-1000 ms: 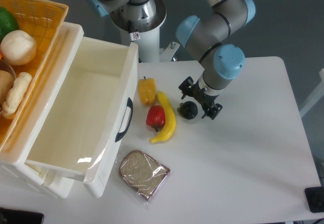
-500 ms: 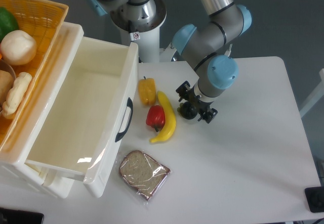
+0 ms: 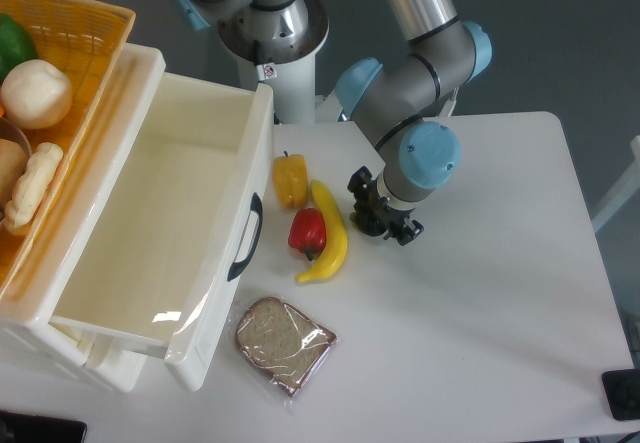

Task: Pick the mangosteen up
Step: 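Lift the gripped mangosteen up off the table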

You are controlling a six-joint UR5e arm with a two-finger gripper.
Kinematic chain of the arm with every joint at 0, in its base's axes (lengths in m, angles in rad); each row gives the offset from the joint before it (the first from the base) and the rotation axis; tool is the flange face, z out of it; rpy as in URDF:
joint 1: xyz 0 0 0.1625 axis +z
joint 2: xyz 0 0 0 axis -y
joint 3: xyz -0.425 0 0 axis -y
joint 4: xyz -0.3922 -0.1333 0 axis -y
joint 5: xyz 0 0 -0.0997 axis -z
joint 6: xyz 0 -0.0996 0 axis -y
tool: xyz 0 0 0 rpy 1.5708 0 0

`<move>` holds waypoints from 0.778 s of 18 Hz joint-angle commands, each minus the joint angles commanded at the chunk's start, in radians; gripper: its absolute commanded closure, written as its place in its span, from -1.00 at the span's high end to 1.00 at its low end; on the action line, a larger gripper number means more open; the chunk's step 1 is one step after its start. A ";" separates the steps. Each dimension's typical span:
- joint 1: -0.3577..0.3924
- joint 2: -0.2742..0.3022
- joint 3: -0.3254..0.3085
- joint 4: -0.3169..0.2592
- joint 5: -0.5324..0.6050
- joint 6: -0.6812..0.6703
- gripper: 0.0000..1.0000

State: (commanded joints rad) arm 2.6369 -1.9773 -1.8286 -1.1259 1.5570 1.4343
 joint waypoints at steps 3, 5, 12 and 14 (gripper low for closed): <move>0.000 0.000 0.017 -0.002 0.002 -0.003 -0.61; 0.005 0.003 0.034 -0.003 0.005 0.005 -0.65; 0.014 0.000 0.222 -0.087 0.002 -0.014 -0.78; 0.012 -0.002 0.267 -0.086 0.005 -0.018 -0.79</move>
State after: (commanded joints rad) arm 2.6492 -1.9788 -1.5618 -1.2119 1.5616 1.4159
